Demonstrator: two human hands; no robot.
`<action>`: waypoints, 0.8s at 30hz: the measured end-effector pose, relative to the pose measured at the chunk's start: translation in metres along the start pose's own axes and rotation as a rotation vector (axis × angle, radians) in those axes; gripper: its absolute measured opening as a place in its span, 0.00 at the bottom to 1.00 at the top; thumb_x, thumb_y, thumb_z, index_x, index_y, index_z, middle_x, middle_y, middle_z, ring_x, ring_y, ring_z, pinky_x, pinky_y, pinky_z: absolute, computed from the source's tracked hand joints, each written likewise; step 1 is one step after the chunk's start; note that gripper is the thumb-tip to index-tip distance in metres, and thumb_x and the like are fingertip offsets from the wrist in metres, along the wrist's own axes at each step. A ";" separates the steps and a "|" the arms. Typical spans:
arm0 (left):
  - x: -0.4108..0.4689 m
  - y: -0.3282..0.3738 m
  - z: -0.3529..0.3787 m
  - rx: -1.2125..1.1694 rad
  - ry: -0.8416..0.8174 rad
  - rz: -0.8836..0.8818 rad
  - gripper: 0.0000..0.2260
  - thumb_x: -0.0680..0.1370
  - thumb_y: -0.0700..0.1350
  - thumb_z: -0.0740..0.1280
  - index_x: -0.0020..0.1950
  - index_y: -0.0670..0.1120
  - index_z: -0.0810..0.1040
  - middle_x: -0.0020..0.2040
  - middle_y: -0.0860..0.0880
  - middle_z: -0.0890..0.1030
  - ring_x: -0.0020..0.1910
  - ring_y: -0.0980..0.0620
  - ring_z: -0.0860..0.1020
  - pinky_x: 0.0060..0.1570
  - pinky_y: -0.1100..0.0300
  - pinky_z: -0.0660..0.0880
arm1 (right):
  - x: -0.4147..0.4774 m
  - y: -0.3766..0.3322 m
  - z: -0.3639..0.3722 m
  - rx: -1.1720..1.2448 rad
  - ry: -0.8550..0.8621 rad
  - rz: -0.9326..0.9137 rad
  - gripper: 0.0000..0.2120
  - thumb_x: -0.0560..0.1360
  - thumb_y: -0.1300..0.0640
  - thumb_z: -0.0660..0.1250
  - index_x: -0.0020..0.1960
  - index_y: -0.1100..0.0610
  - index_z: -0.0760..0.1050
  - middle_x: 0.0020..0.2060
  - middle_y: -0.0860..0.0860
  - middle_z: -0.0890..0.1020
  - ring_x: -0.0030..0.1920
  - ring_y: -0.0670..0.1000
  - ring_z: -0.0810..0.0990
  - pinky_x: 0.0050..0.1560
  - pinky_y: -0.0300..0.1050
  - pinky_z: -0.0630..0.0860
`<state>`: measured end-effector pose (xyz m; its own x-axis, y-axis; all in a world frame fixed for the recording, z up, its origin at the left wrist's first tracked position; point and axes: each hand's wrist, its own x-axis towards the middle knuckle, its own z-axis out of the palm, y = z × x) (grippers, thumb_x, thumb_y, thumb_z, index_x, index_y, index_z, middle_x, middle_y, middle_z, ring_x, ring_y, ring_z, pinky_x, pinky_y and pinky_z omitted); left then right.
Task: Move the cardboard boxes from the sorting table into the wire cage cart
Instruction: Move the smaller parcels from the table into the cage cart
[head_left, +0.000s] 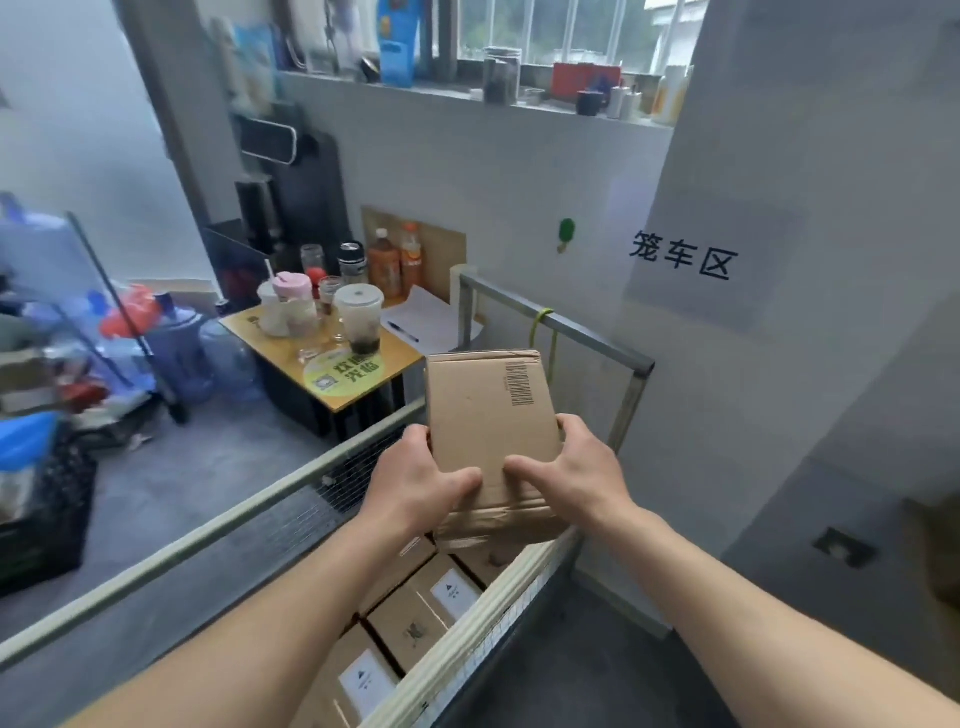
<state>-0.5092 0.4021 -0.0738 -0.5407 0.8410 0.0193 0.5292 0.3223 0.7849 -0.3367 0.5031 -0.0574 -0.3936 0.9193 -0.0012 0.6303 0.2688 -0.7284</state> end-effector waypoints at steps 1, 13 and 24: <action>-0.004 -0.009 -0.009 -0.008 0.029 -0.025 0.27 0.68 0.57 0.78 0.61 0.52 0.70 0.50 0.56 0.77 0.48 0.57 0.77 0.44 0.61 0.78 | 0.002 -0.008 0.012 0.002 -0.036 -0.026 0.30 0.61 0.35 0.74 0.57 0.43 0.67 0.47 0.41 0.78 0.49 0.47 0.79 0.48 0.43 0.73; -0.056 -0.126 -0.120 0.012 0.270 -0.337 0.24 0.67 0.56 0.78 0.56 0.53 0.70 0.45 0.57 0.76 0.41 0.58 0.76 0.39 0.63 0.73 | -0.013 -0.107 0.159 -0.046 -0.318 -0.216 0.31 0.64 0.39 0.77 0.61 0.46 0.67 0.48 0.42 0.76 0.49 0.46 0.77 0.42 0.39 0.71; -0.087 -0.262 -0.223 -0.019 0.287 -0.490 0.28 0.67 0.56 0.78 0.61 0.49 0.72 0.50 0.53 0.79 0.45 0.54 0.77 0.38 0.62 0.73 | -0.051 -0.192 0.316 -0.086 -0.449 -0.246 0.33 0.65 0.39 0.78 0.63 0.46 0.67 0.44 0.39 0.73 0.43 0.40 0.73 0.36 0.32 0.67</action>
<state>-0.7468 0.1476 -0.1435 -0.8778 0.4421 -0.1846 0.1609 0.6349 0.7556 -0.6493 0.3134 -0.1339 -0.7738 0.6166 -0.1447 0.5281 0.5019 -0.6850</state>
